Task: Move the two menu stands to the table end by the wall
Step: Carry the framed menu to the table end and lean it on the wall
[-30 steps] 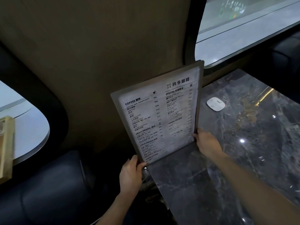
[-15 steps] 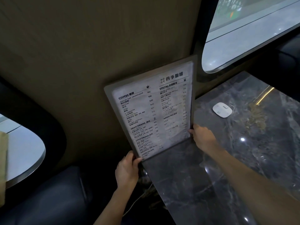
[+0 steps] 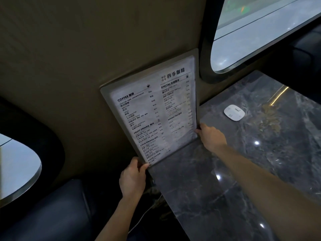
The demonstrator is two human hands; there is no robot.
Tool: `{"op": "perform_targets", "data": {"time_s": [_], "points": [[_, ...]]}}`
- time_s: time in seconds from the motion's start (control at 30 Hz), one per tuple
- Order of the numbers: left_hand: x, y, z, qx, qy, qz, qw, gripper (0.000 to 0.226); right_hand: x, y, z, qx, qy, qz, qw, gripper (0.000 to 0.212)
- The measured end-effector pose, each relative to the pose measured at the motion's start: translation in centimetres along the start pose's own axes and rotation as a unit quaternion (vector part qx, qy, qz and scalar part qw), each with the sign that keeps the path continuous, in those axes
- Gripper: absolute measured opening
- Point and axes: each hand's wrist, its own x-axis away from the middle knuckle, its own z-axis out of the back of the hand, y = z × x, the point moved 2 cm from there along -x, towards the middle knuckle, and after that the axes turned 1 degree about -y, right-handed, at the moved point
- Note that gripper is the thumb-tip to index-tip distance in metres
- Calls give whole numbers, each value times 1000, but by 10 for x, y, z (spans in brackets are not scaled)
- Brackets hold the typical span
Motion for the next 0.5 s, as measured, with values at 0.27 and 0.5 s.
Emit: {"op": "perform_targets", "data": {"time_s": [0.27, 0.5], "points": [[19, 28, 5, -74, -76, -43, 993, 34, 37, 12, 6, -14, 64, 36, 997, 37], [45, 111, -24, -8, -107, -235, 966, 46, 99, 60, 32, 6, 118, 0, 993, 48]]}}
